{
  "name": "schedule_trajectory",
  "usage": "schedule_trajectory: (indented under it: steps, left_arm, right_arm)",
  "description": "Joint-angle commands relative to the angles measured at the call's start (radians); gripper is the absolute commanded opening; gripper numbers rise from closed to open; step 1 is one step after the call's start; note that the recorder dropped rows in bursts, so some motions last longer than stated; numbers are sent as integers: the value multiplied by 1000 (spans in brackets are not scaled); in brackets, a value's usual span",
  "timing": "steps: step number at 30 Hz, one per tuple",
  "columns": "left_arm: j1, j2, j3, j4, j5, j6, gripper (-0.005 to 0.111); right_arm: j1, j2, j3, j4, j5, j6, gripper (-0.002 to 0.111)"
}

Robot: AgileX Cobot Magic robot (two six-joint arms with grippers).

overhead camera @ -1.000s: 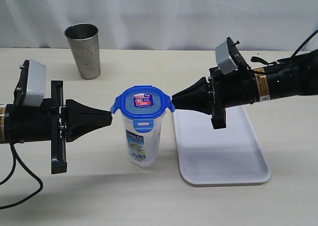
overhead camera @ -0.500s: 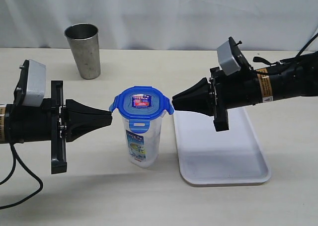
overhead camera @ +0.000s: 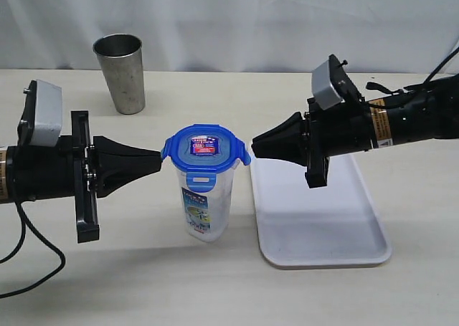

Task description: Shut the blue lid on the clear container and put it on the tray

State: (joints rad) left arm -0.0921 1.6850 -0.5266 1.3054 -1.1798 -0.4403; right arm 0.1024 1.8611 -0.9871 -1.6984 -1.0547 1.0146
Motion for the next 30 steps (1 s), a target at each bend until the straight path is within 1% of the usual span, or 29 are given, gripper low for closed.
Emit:
schedule_trajectory:
  steps: [1,4,6,11,14,17,19,22,24,26,30]
  left_arm:
    - [-4,1,4,-19,-17,-2,0]
    - [-4,1,4,-10,-17,-16,0]
    - [-4,1,4,-2,-17,-36,0]
    - [-4,1,4,27,-17,-54,0]
    - [-4,1,4,51,-19,-89,0]
    - [-4,1,4,68,-21,-93,0]
    - [-7,2,4,66,-23,-93,0]
    - [-39,10,4,55,-23,-81,0]
    - [-61,19,4,8,4,-48,0]
    - [-70,20,4,-24,39,-30,0]
    - [-70,20,4,-32,45,-28,0]
  right_arm:
    - [-7,-14,5,20,6,6,5]
    - [-7,-14,5,105,11,-63,5]
    - [-7,-14,1,139,11,-76,5]
    - [-5,-12,4,117,11,-76,5]
    - [14,-12,4,117,10,-76,5]
    - [35,-12,4,112,61,-79,5]
    - [37,-12,4,112,97,-79,5]
    - [37,-12,4,112,114,-76,5]
    - [37,-12,4,112,110,-74,5]
    - [37,-12,4,104,110,-66,5]
    - [37,-14,4,86,110,-59,5]
